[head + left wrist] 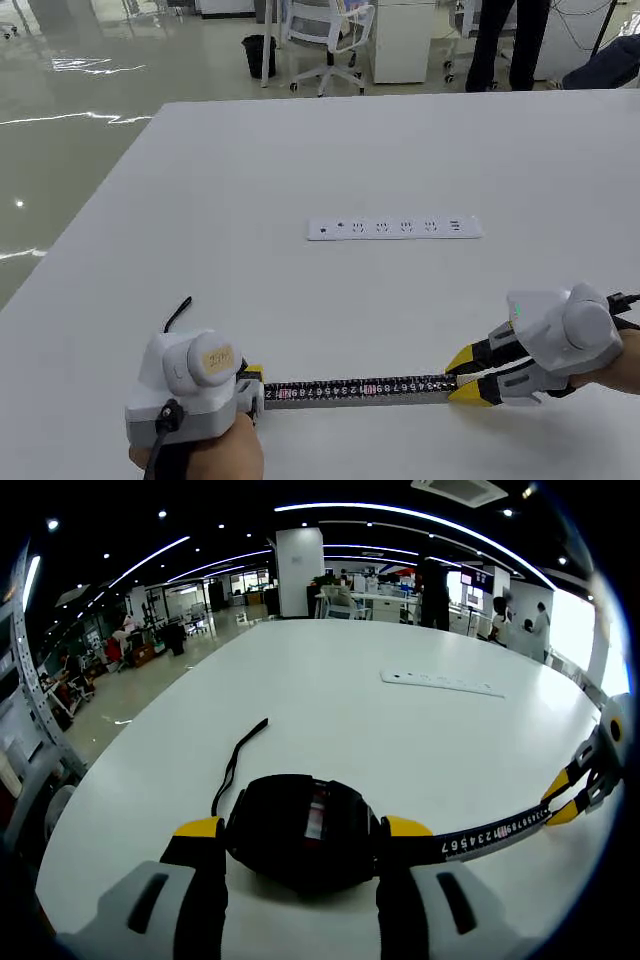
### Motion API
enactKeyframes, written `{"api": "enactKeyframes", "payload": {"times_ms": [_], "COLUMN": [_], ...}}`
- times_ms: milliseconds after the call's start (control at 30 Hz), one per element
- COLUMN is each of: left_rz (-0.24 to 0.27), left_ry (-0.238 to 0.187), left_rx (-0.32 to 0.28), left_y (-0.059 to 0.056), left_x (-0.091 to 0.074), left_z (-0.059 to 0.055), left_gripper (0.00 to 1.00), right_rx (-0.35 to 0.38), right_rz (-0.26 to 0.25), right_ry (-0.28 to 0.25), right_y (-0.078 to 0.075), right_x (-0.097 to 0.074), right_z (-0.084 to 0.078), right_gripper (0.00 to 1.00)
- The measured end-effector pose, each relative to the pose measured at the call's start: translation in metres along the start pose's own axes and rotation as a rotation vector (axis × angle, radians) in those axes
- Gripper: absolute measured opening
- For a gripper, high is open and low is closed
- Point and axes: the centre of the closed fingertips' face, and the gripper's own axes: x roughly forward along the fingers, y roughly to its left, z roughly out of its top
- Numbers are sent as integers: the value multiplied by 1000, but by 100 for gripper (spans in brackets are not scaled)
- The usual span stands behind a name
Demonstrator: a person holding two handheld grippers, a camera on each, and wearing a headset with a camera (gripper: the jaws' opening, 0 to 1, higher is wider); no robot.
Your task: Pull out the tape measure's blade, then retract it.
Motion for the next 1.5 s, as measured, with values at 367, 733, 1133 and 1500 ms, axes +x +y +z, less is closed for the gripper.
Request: {"api": "enactKeyframes", "payload": {"times_ms": [367,733,1133,1500], "left_rz": [-14,-26,-23,-23], "left_ry": [5,9,6,11], "left_rx": [6,11,10,10], "left_y": [-1,0,0,0], "left_x": [0,0,0,0], "left_z": [0,0,0,0], "left_gripper": [55,56,55,56], "right_rx": [-2,-4,-6,-10], "right_rz": [-1,0,7,8], "right_ry": [1,1,-6,-15], "right_y": [1,3,4,3], "right_x": [-2,-2,4,6], "right_z": [1,4,11,13], "right_gripper": [14,14,14,14]}}
